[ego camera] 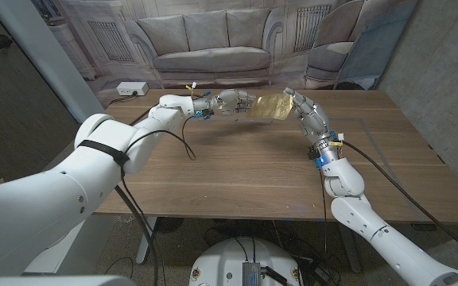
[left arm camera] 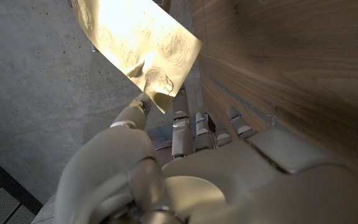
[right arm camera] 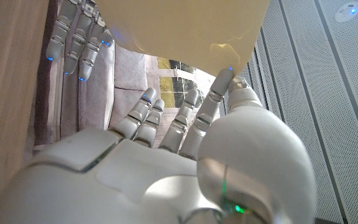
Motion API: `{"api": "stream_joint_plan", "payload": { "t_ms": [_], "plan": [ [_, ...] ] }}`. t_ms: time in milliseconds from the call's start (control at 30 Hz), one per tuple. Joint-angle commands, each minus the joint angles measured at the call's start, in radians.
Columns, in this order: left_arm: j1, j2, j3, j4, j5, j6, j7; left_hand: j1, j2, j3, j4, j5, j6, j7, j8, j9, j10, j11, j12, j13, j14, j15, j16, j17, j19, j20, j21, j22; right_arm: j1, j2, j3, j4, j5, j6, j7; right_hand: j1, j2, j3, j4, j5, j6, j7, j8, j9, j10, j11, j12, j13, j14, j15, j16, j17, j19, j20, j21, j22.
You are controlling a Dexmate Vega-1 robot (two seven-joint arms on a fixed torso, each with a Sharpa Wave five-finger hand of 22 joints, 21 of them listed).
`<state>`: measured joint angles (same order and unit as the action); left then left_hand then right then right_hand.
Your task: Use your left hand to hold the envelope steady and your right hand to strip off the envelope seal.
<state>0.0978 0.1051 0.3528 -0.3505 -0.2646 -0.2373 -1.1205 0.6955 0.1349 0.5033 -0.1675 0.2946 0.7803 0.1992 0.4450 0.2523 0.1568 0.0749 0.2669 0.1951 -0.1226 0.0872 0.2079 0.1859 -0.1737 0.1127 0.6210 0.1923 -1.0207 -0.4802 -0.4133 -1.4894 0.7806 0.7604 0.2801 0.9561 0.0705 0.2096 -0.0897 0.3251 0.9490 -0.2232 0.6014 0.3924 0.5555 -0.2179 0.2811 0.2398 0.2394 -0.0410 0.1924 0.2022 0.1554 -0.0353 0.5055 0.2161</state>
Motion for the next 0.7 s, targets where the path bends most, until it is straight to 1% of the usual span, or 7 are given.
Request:
{"api": "stream_joint_plan", "payload": {
  "t_ms": [33, 100, 233, 267, 400, 567, 700],
  "plan": [
    [-0.001, 0.002, 0.005, 0.001, -0.002, -0.019, 0.011, 0.048, 0.001, 0.036, -0.013, 0.037, 0.032, 0.003, 0.016, 0.01, 0.011, -0.015, -0.002, -0.001, 0.012, -0.009, 0.002, 0.0, -0.059, 0.002, 0.003, 0.0, 0.002, 0.021, 0.007, 0.012, 0.01, -0.016, -0.026, 0.001, 0.01, -0.005, -0.002, -0.001, 0.012, 0.0, 0.003, 0.006, -0.007, -0.002, 0.0, 0.003, -0.008, -0.144, 0.005, 0.002, -0.008, -0.068, 0.003, 0.004],
    [-0.001, 0.004, 0.005, 0.001, 0.002, -0.032, 0.027, 0.071, 0.001, 0.051, -0.015, 0.053, 0.049, 0.001, 0.024, 0.015, 0.027, -0.033, 0.0, -0.001, 0.018, -0.015, 0.002, -0.001, -0.041, 0.0, 0.007, 0.0, -0.001, 0.021, 0.009, 0.007, -0.001, -0.024, -0.045, 0.001, 0.011, -0.007, -0.002, -0.001, 0.015, 0.0, 0.004, 0.008, -0.008, -0.002, 0.0, 0.003, -0.008, -0.144, 0.006, 0.002, -0.008, -0.067, 0.003, 0.004],
    [-0.004, 0.007, 0.014, 0.0, 0.006, -0.05, 0.025, 0.133, -0.013, 0.083, -0.023, 0.085, 0.085, -0.027, 0.045, 0.032, 0.049, -0.049, -0.001, -0.001, 0.044, -0.024, 0.004, -0.004, -0.013, -0.006, 0.012, -0.001, 0.006, 0.035, 0.011, 0.025, 0.029, -0.019, -0.019, 0.002, 0.011, -0.009, -0.002, -0.002, 0.017, 0.0, 0.004, 0.009, -0.009, -0.002, 0.0, 0.004, -0.009, -0.143, 0.006, 0.001, -0.008, -0.064, 0.004, 0.004],
    [-0.005, 0.007, 0.014, 0.0, 0.005, -0.049, 0.027, 0.141, -0.017, 0.086, -0.023, 0.087, 0.09, -0.023, 0.048, 0.035, 0.053, -0.052, -0.001, -0.001, 0.047, -0.024, 0.003, -0.005, -0.01, -0.007, 0.012, -0.002, 0.004, 0.036, 0.013, 0.021, 0.021, -0.021, -0.03, 0.002, 0.011, -0.009, -0.002, -0.002, 0.018, 0.0, 0.004, 0.01, -0.009, -0.002, 0.0, 0.004, -0.01, -0.142, 0.006, 0.001, -0.009, -0.063, 0.004, 0.003],
    [-0.002, 0.008, 0.008, -0.001, -0.001, -0.08, 0.036, 0.228, -0.054, 0.101, -0.018, 0.095, 0.189, -0.075, 0.117, 0.085, 0.112, -0.088, -0.001, 0.0, 0.086, -0.045, 0.006, -0.008, 0.029, -0.017, 0.023, 0.001, 0.009, 0.039, 0.015, 0.028, 0.02, -0.027, -0.031, 0.003, 0.011, -0.011, -0.003, -0.002, 0.02, 0.0, 0.005, 0.011, -0.01, -0.002, 0.0, 0.004, -0.01, -0.143, 0.007, 0.001, -0.011, -0.062, 0.003, 0.003],
    [0.011, 0.001, -0.028, 0.0, -0.026, -0.09, 0.035, 0.266, -0.051, 0.097, -0.009, 0.087, 0.202, -0.07, 0.144, 0.12, 0.148, -0.114, -0.001, 0.001, 0.106, -0.062, 0.011, -0.007, 0.05, -0.026, 0.032, 0.003, 0.012, 0.046, 0.017, 0.034, 0.044, -0.04, -0.014, 0.004, 0.011, -0.014, -0.003, -0.003, 0.023, 0.001, 0.005, 0.013, -0.011, -0.002, 0.0, 0.005, -0.009, -0.143, 0.007, 0.001, -0.009, -0.061, 0.005, 0.003],
    [0.024, -0.005, -0.06, -0.001, -0.04, -0.117, 0.03, 0.274, -0.04, 0.093, -0.001, 0.082, 0.186, -0.075, 0.148, 0.135, 0.151, -0.118, -0.004, 0.002, 0.117, -0.071, 0.017, -0.002, 0.058, -0.025, 0.035, 0.004, 0.007, 0.039, 0.02, 0.023, 0.033, -0.065, -0.037, 0.006, 0.013, -0.016, -0.003, -0.003, 0.023, 0.0, 0.001, 0.011, -0.011, -0.002, 0.0, 0.006, -0.005, -0.136, 0.01, 0.001, -0.007, -0.053, 0.006, 0.002]
  ]
}}
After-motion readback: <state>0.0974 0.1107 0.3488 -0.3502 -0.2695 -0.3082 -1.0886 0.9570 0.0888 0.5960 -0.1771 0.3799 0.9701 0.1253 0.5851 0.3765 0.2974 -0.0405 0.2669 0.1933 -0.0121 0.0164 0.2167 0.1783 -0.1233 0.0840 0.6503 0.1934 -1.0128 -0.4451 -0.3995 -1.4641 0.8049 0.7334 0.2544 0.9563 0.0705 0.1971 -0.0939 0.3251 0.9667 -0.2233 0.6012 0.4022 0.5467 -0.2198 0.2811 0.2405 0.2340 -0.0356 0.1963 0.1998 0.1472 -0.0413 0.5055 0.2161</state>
